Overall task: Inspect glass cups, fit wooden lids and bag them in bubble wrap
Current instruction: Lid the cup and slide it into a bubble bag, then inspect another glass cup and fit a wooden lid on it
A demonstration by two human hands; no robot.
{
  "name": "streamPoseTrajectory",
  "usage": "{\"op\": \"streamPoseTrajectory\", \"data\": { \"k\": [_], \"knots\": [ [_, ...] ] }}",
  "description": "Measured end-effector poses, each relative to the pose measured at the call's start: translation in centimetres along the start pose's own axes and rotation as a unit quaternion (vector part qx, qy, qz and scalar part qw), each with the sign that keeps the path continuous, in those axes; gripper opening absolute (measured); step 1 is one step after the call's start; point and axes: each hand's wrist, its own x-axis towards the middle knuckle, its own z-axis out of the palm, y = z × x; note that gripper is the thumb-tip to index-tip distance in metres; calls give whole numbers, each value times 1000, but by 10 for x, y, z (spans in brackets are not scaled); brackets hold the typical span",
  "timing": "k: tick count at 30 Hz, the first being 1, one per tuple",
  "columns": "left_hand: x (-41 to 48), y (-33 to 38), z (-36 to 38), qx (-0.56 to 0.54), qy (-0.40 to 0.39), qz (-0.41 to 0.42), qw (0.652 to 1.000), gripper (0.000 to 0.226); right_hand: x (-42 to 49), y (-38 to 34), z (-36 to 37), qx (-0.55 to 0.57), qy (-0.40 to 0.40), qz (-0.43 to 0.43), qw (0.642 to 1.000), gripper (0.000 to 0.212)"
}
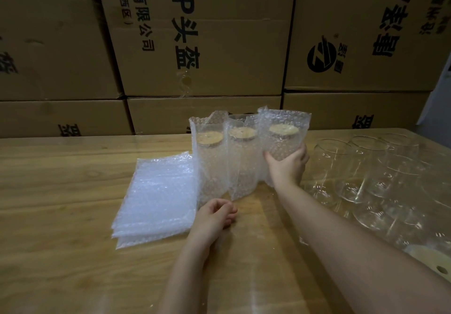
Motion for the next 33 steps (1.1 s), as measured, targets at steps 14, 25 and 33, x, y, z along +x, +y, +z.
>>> {"op": "streamPoseTrajectory", "data": {
  "k": [14, 25, 33],
  "knots": [
    [5, -3, 1, 17, 8, -6, 1000, 12, 2, 10, 7, 9, -46, -11, 999, 102],
    [-12, -12, 8, 182, 33, 110, 977, 15, -58, 16, -11, 32, -74, -44, 996, 84],
    [-26, -11, 8, 320, 19, 172, 931, 14, -128, 55, -55, -64, -296, -140, 943, 46]
  ]
}}
